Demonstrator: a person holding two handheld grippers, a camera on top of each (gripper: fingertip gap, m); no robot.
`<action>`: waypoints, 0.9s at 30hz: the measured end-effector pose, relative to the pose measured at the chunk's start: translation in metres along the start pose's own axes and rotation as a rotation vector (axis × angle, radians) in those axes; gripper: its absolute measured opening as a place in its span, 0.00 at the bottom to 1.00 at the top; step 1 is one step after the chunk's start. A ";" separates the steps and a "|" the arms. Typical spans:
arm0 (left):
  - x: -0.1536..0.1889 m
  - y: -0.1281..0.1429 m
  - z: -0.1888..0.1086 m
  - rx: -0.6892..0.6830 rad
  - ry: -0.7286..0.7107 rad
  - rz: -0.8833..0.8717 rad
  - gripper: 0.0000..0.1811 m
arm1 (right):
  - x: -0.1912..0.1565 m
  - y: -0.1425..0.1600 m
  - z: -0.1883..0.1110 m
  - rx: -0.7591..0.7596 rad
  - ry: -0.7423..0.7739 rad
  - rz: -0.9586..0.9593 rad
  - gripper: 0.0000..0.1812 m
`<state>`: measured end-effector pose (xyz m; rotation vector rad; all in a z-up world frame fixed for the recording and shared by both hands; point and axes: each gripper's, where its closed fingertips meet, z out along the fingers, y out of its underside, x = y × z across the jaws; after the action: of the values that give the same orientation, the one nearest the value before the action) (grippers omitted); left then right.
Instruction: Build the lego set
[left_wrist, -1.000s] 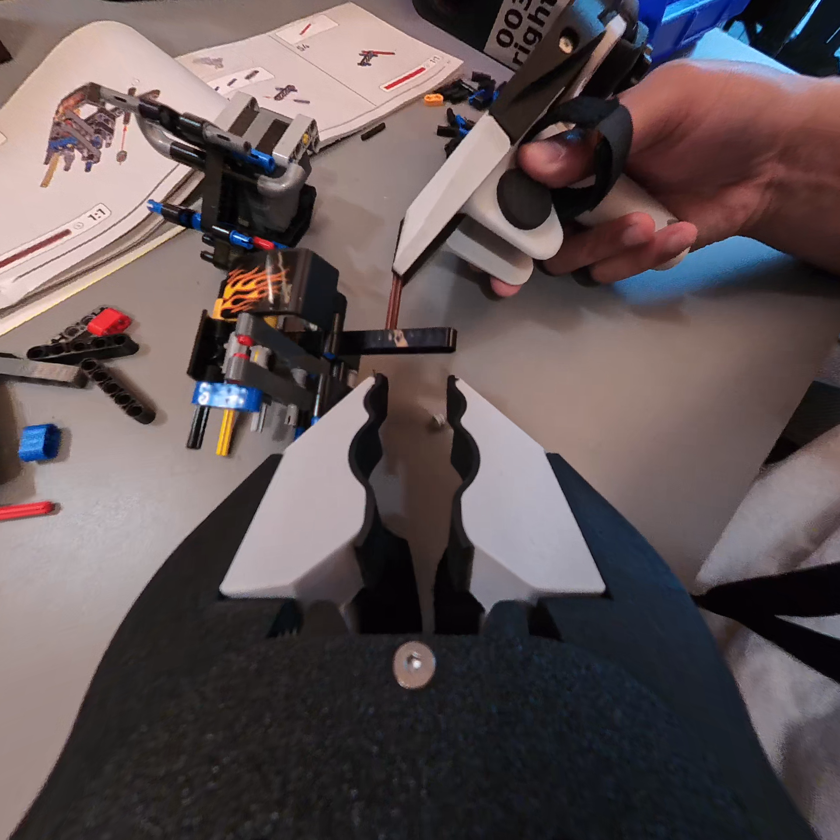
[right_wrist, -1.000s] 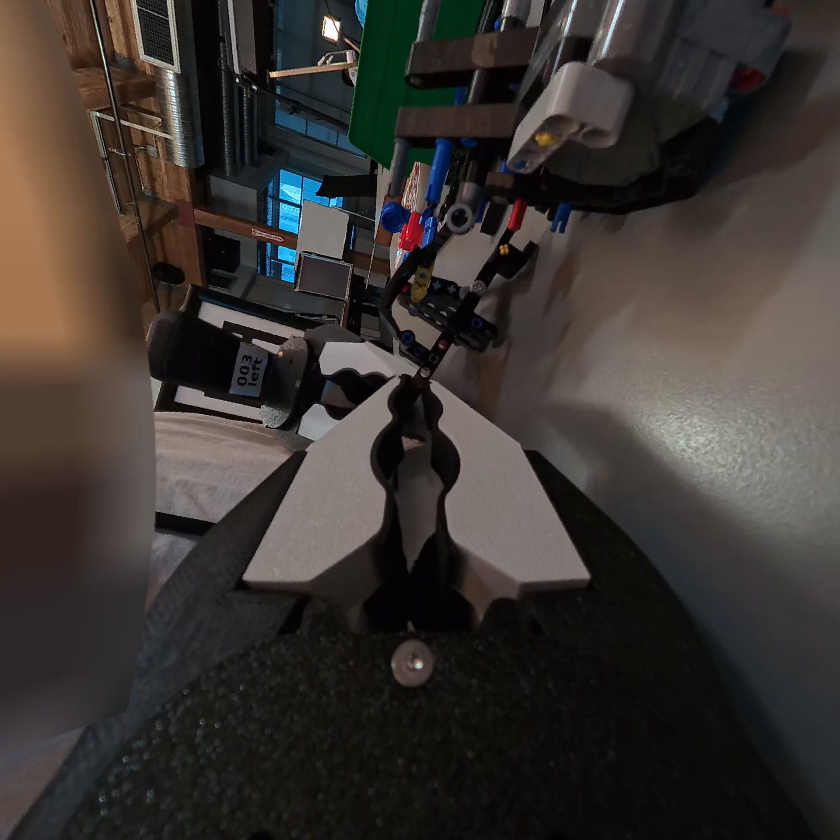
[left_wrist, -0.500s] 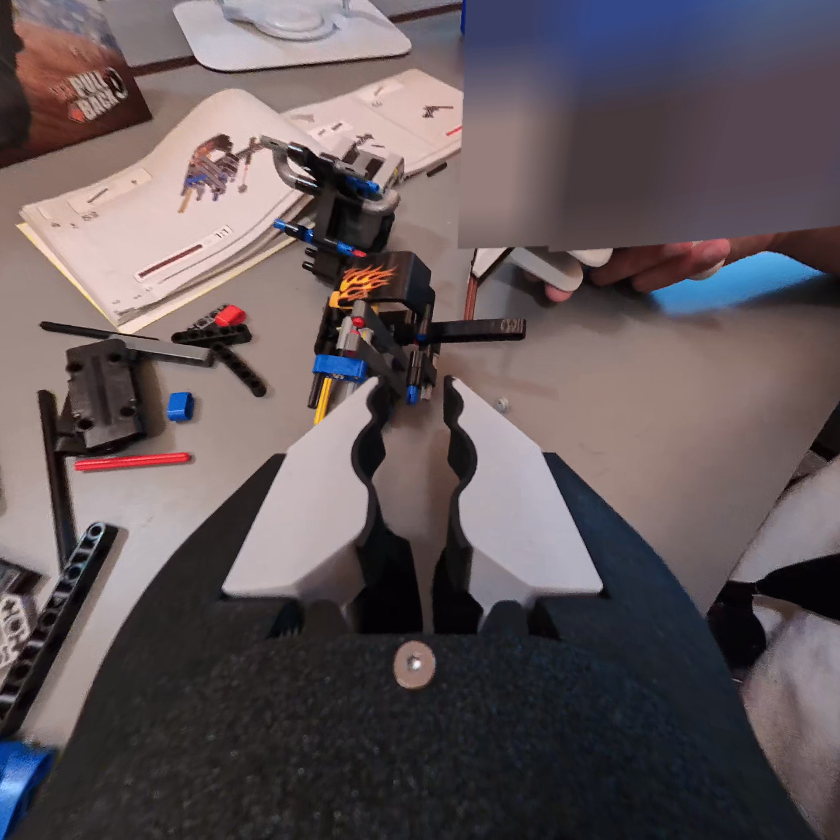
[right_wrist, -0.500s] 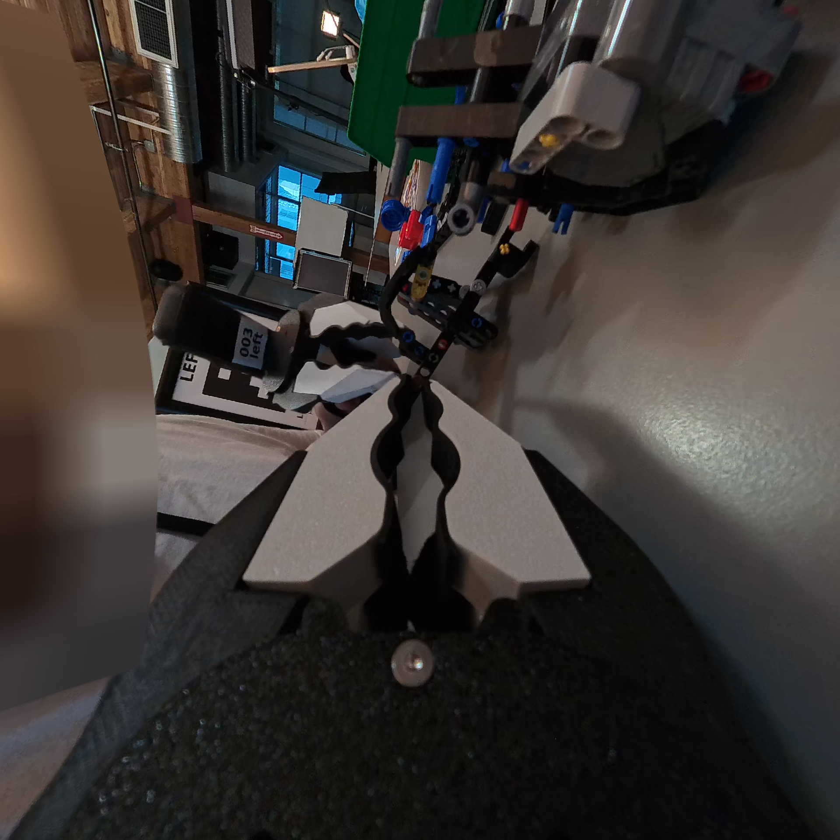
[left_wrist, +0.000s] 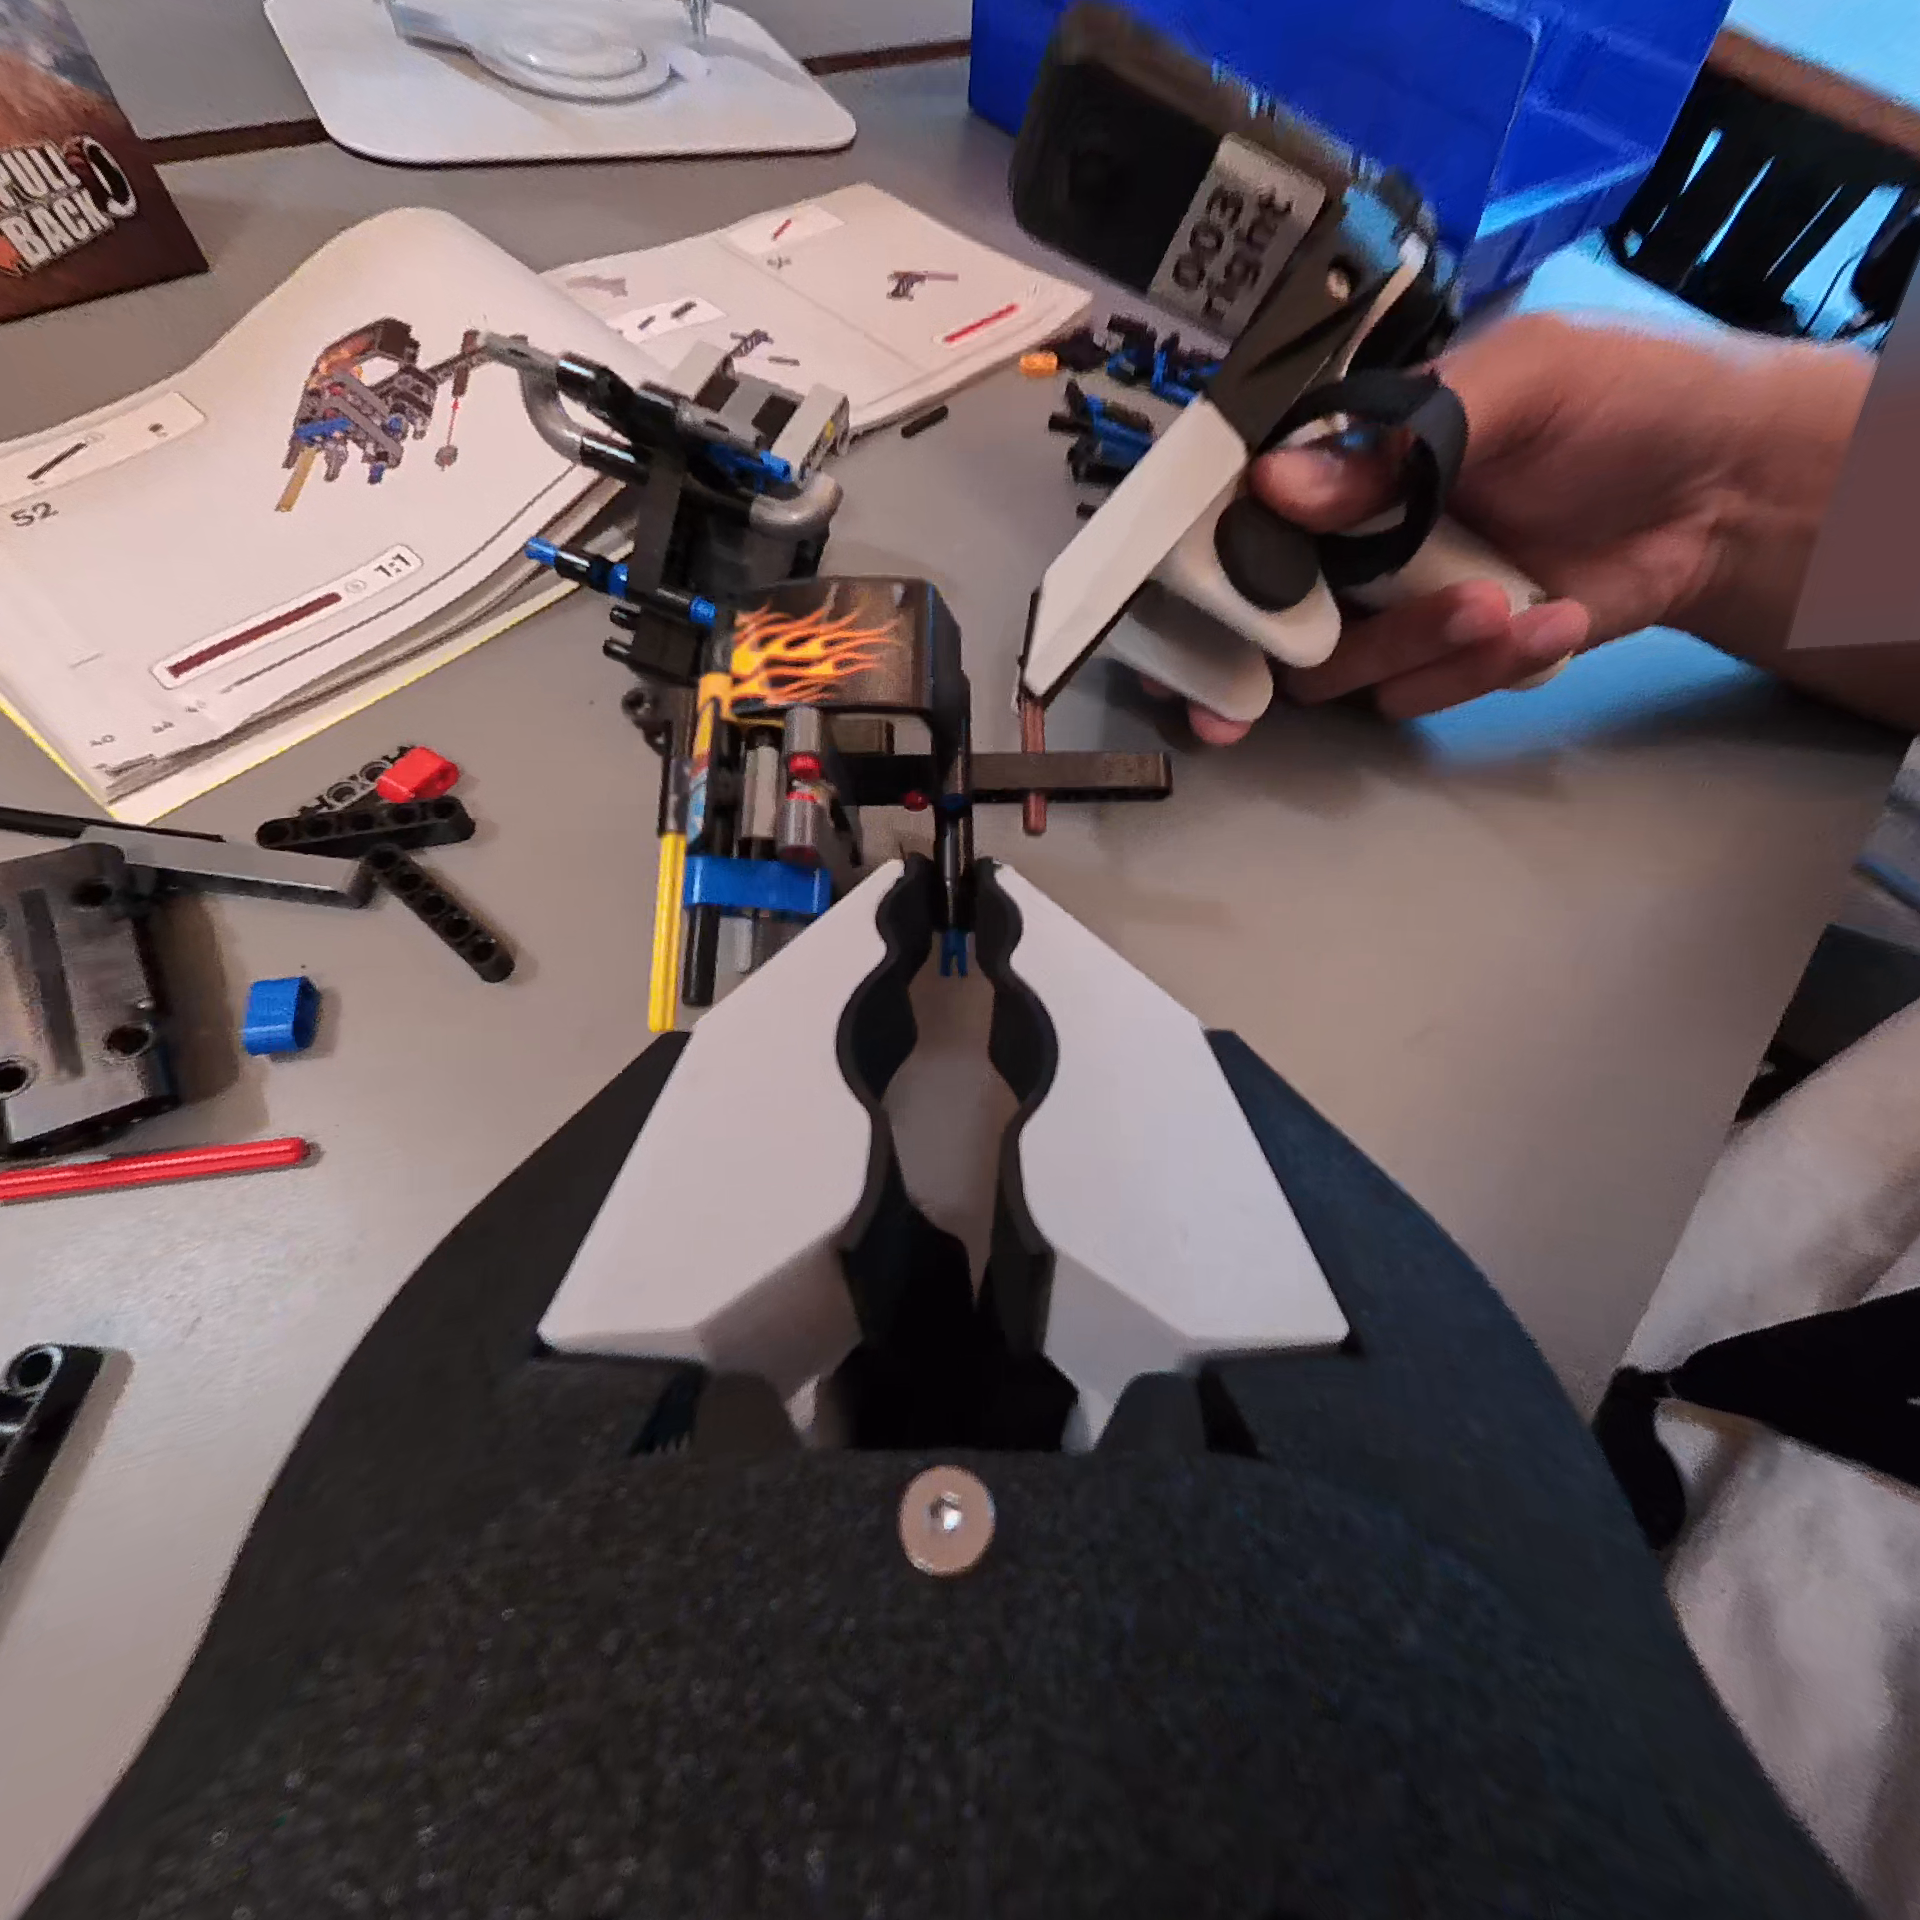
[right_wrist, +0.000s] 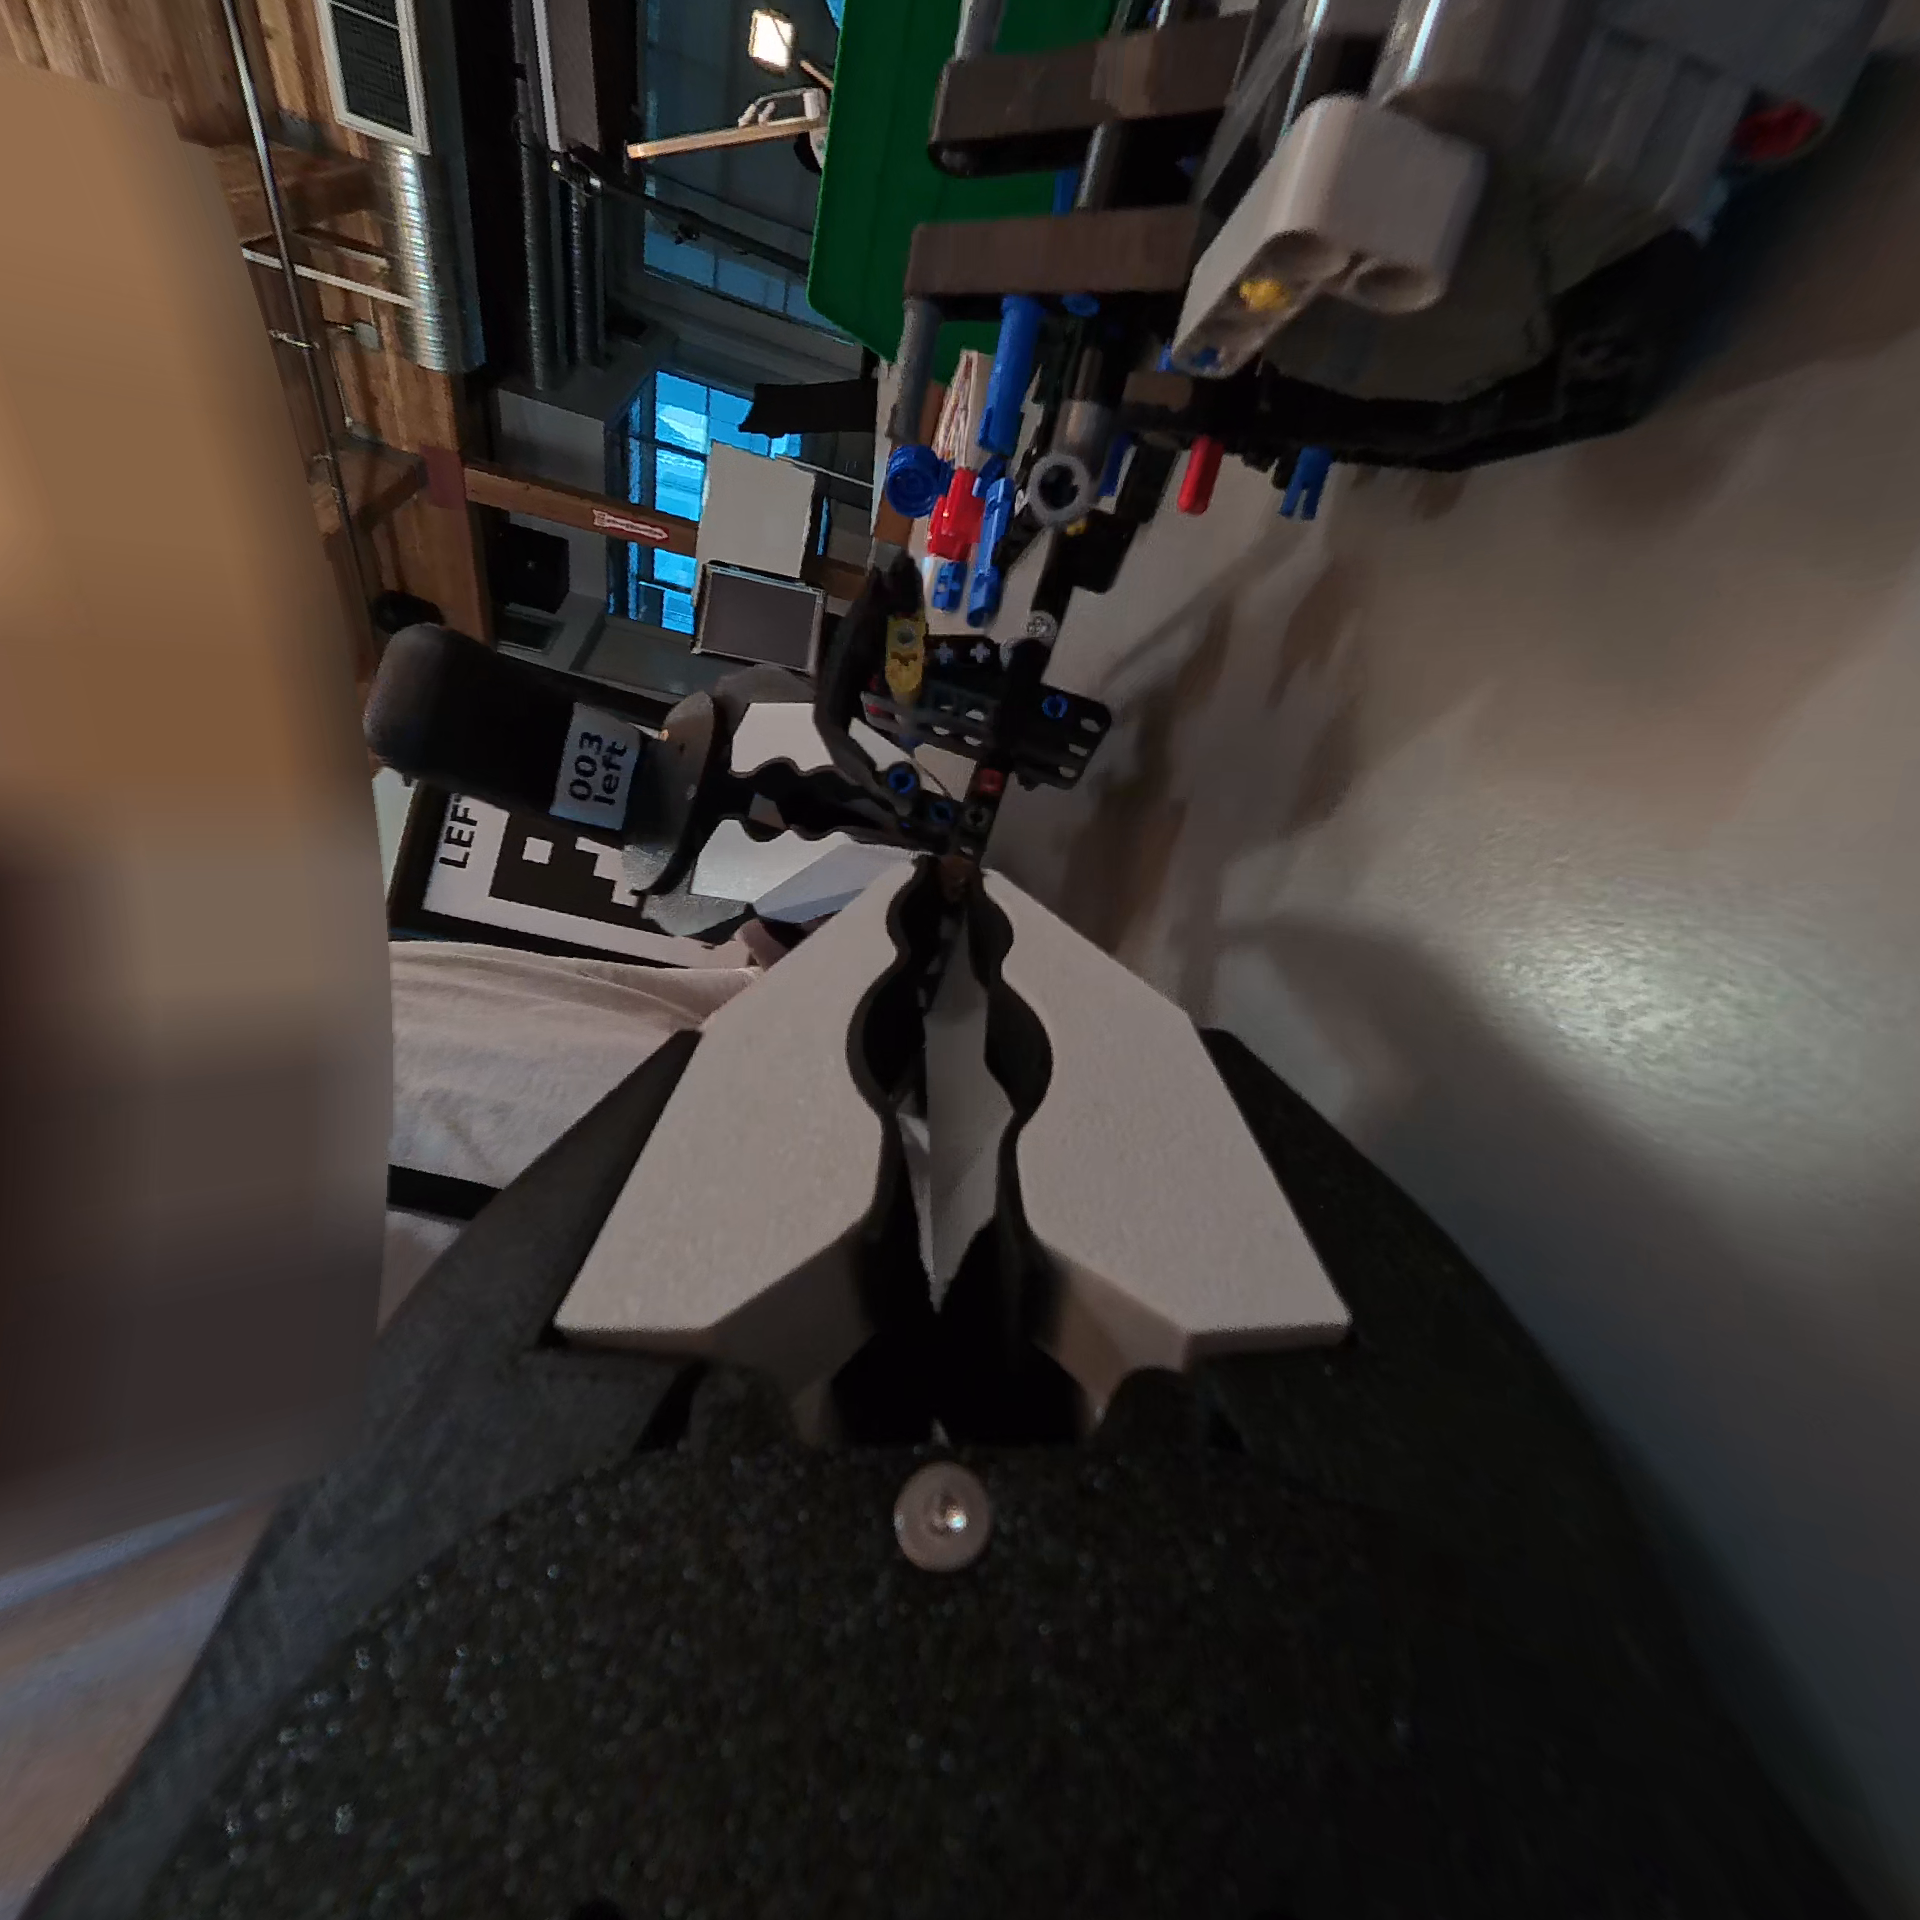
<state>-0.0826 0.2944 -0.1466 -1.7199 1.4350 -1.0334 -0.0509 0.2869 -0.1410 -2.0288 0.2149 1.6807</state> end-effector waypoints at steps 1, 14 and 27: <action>0.001 -0.002 0.000 0.014 0.010 -0.016 0.03 | -0.002 0.000 0.000 0.000 -0.017 0.011 0.01; 0.002 -0.003 0.004 0.007 -0.002 0.001 0.03 | -0.011 0.008 0.001 -0.081 -0.071 0.010 0.17; -0.010 0.004 0.005 -0.039 -0.019 -0.075 0.03 | 0.011 0.008 0.013 -0.139 0.646 -1.051 0.26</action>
<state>-0.0806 0.3040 -0.1541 -1.8191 1.3971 -1.0317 -0.0633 0.2876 -0.1551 -2.1106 -0.6672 0.3983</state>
